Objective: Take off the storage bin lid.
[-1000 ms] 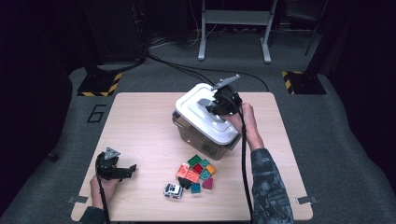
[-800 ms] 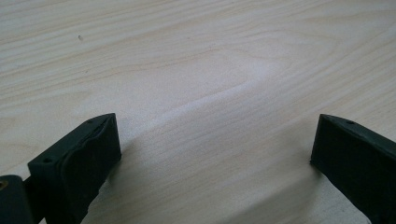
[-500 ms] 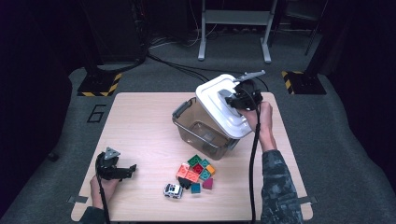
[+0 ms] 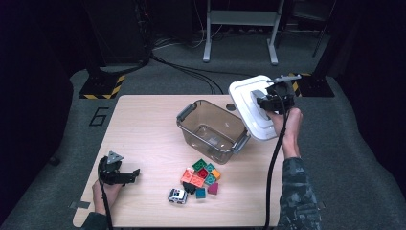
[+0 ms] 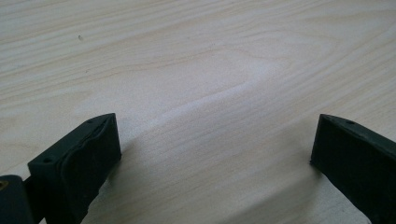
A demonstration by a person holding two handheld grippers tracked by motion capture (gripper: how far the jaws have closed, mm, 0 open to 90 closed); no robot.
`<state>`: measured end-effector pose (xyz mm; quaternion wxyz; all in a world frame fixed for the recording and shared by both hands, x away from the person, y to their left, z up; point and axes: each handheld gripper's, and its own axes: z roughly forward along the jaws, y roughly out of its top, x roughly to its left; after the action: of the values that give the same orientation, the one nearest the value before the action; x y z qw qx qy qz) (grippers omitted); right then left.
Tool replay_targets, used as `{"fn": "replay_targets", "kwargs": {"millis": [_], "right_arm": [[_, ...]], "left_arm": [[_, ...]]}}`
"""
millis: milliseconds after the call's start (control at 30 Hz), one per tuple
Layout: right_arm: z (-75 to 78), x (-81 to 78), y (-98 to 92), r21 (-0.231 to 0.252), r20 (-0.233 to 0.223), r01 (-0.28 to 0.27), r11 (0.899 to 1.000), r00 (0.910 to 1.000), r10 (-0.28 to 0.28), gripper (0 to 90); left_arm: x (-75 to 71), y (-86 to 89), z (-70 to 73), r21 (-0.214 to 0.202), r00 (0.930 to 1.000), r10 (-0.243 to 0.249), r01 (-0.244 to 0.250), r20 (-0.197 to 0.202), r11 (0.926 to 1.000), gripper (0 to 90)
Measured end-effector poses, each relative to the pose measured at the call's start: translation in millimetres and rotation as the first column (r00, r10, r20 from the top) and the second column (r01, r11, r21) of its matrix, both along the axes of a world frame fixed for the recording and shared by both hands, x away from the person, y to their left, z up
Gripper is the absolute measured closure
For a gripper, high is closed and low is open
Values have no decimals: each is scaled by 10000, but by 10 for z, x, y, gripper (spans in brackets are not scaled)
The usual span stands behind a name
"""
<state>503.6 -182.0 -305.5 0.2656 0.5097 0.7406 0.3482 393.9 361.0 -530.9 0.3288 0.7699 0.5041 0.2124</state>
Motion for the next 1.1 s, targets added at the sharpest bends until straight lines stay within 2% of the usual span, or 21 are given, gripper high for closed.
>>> {"fn": "replay_targets", "kwargs": {"millis": [67,167,200,267,333,400,467,533,600,633,667,700,767,833,1067,1100], "right_arm": [[-16,-1,-37,-3,-19,127,9999,9999,-127,671],[-106,1,-193,17,-105,821,9966,9966,-821,671],[-106,1,-193,17,-105,821,9966,9966,-821,671],[-176,3,-281,5,-275,1185,9929,9926,-1185,671],[-204,4,-305,-46,-298,1320,9912,9908,-1321,671],[-298,5,-384,26,-401,1681,9858,9850,-1679,671],[-332,6,-405,83,-434,1827,9831,9823,-1821,670],[-407,8,-445,36,-522,1918,9814,9801,-1914,670],[-526,8,-480,23,-723,2170,9762,9736,-2163,670],[-526,8,-480,23,-723,2170,9762,9736,-2163,670],[-608,11,-494,33,-825,2280,9737,9704,-2269,670],[-608,11,-494,33,-825,2280,9737,9704,-2269,670],[-736,17,-500,99,-1058,2505,9681,9629,-2481,670],[-787,20,-506,77,-1060,2500,9682,9630,-2478,670],[-1152,59,-469,-44,-1454,2781,9605,9502,-2758,669],[-1152,59,-469,-44,-1454,2781,9605,9502,-2758,669]], "left_arm": [[1,-2,-6,-23,10000,26,-26,75,10000,13],[0,0,0,2,10000,-1,1,1,10000,13],[0,0,0,5,10000,-4,4,-3,10000,13],[0,0,0,2,10000,0,0,6,10000,13],[1,-1,-3,-13,10000,12,-12,38,10000,13],[0,0,1,7,10000,-4,4,-8,10000,14],[1,-1,-3,-11,10000,13,-13,40,10000,13],[0,0,0,5,10000,0,0,0,10000,13],[0,0,0,8,10000,-1,1,3,10000,13],[0,0,0,7,10000,1,-1,-2,10000,13],[0,0,0,9,10000,3,-3,0,10000,14],[0,0,0,9,10000,3,-3,0,10000,13],[0,0,0,10,10000,2,-2,-1,10000,13],[0,0,0,9,10000,2,-2,0,10000,14],[0,0,0,11,10000,1,-1,-2,10000,13],[0,0,0,11,10000,1,-1,-2,10000,13]]}}
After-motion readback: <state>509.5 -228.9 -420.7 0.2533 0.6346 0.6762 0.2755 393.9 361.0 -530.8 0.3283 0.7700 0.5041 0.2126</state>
